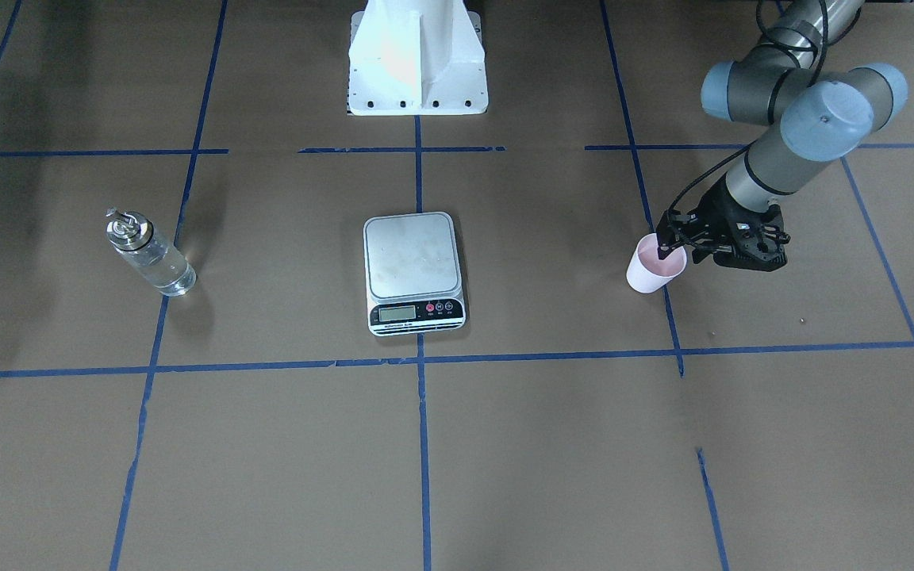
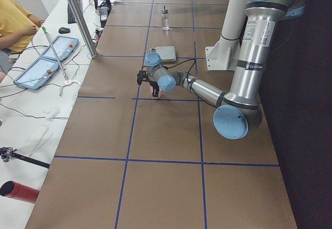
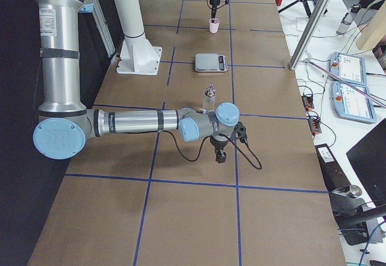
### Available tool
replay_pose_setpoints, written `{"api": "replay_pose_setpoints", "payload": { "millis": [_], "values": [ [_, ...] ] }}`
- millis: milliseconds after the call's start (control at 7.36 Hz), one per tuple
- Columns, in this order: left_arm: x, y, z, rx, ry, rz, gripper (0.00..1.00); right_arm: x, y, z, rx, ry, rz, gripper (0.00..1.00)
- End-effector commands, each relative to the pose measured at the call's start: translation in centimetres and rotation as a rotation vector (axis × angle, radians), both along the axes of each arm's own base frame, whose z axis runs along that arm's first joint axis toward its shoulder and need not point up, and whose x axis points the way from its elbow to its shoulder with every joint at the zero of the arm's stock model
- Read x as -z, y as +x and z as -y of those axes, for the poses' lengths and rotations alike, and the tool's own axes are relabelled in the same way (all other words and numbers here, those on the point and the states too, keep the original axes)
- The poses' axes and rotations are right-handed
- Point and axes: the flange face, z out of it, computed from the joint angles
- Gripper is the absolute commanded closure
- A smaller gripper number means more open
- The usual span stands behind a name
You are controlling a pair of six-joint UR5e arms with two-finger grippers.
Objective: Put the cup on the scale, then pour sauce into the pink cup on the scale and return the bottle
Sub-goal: 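Lower the left gripper around the pink cup and close on it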
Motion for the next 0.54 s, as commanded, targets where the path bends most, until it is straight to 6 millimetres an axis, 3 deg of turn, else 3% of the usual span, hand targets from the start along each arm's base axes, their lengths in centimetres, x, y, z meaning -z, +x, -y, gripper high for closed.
{"api": "replay_pose_setpoints", "payload": {
  "millis": [0,136,272,407],
  "values": [
    [-0.3,0.4,0.1,-0.004,-0.008,0.005,1.00,0.1,0.0,0.0,0.000,0.002,0.001,0.00],
    [0.7,0.5,0.0,-0.005,-0.018,-0.001,1.00,0.2,0.0,0.0,-0.001,0.003,0.001,0.00],
    [4.2,0.3,0.3,0.013,-0.045,0.007,1.00,0.3,0.0,0.0,-0.001,0.005,0.002,0.00],
    [9.8,0.7,1.1,0.059,-0.111,0.021,1.00,0.4,0.0,0.0,-0.002,0.006,0.002,0.00]
  ]
}}
